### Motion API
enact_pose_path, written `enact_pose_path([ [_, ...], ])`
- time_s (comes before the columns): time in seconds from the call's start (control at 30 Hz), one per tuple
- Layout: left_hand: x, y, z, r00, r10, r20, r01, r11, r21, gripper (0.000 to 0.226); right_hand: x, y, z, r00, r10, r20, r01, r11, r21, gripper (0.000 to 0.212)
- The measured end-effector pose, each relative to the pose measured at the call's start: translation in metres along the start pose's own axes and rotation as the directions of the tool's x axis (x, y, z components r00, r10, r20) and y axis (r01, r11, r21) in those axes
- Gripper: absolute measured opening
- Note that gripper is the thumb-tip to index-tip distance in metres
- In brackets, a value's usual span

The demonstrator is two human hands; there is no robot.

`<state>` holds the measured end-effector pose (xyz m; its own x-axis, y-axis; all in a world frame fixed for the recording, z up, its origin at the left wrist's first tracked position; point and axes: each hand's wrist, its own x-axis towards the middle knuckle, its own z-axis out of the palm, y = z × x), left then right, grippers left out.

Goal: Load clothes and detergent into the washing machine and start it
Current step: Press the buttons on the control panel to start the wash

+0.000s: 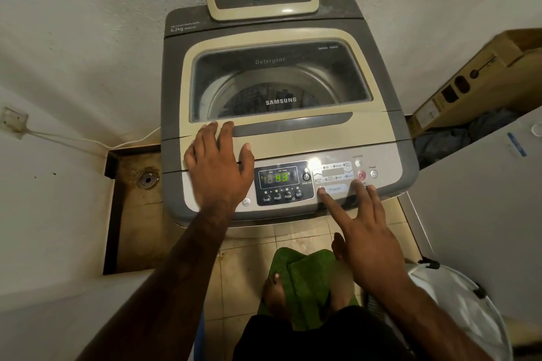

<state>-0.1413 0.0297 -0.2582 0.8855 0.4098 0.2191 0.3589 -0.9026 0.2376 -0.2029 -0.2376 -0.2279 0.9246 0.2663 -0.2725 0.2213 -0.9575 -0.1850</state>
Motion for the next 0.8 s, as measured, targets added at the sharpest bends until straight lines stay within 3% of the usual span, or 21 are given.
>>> enact_pose_path([
  [0.8,0.0,0.0,-0.001,1.0,0.0,0.003,0.0,1.0,0.009,0.057,0.002,-0.003,-0.012,0.996,-0.024,0.082,0.037,0.987,-0.156,0.1],
])
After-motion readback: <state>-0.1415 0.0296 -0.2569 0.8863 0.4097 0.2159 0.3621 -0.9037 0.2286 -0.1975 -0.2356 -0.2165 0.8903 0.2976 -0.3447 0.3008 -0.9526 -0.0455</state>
